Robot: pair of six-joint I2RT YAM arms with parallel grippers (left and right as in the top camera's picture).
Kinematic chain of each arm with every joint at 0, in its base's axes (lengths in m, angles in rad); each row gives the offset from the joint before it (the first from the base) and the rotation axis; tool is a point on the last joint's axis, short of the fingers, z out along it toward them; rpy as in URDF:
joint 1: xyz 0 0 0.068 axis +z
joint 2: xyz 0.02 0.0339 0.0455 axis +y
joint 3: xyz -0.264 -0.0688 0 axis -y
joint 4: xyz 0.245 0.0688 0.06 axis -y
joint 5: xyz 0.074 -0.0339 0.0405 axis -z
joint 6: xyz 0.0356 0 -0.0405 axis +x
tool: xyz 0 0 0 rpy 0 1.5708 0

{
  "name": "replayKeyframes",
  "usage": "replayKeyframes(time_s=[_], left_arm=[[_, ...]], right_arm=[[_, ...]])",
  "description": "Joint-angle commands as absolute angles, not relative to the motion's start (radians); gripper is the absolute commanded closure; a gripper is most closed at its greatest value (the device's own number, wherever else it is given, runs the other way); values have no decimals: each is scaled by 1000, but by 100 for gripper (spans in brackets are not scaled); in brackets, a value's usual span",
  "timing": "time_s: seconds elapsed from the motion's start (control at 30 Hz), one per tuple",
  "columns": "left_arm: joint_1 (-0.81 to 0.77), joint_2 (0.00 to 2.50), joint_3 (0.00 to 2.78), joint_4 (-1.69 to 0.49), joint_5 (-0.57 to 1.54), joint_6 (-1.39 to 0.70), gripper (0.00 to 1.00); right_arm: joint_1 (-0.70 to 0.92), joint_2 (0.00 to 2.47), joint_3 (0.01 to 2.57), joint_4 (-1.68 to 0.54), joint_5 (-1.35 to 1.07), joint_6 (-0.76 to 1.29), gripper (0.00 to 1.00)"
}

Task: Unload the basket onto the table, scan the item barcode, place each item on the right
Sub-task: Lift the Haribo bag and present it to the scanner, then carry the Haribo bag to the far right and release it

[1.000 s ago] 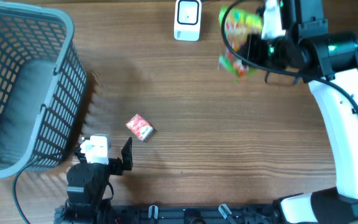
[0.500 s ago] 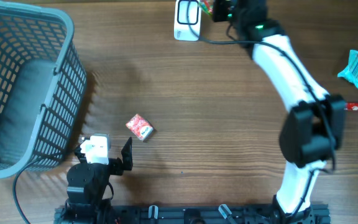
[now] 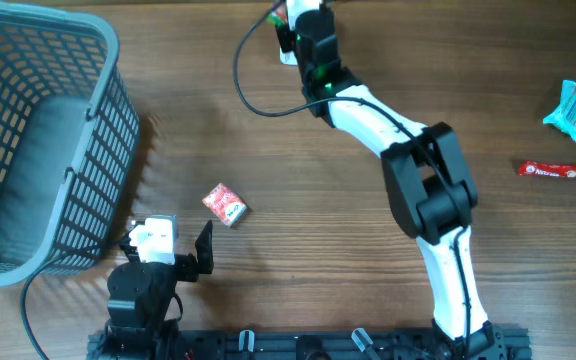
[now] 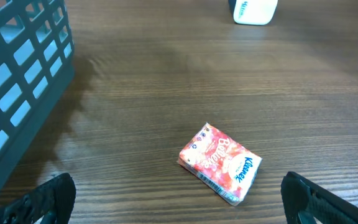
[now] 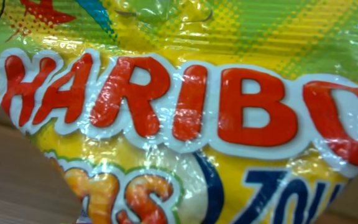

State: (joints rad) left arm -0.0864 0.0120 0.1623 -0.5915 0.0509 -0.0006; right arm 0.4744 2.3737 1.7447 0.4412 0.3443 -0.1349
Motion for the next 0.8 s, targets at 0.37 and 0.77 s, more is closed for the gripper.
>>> replayKeyframes(time_s=[0.37, 0.77], left_arm=[[-81, 7, 154, -587, 48, 15, 0], [-81, 7, 154, -588, 48, 15, 0]], right_arm=[[468, 2370, 1785, 513, 654, -281, 96], [287, 2003, 1789, -558, 717, 34, 96]])
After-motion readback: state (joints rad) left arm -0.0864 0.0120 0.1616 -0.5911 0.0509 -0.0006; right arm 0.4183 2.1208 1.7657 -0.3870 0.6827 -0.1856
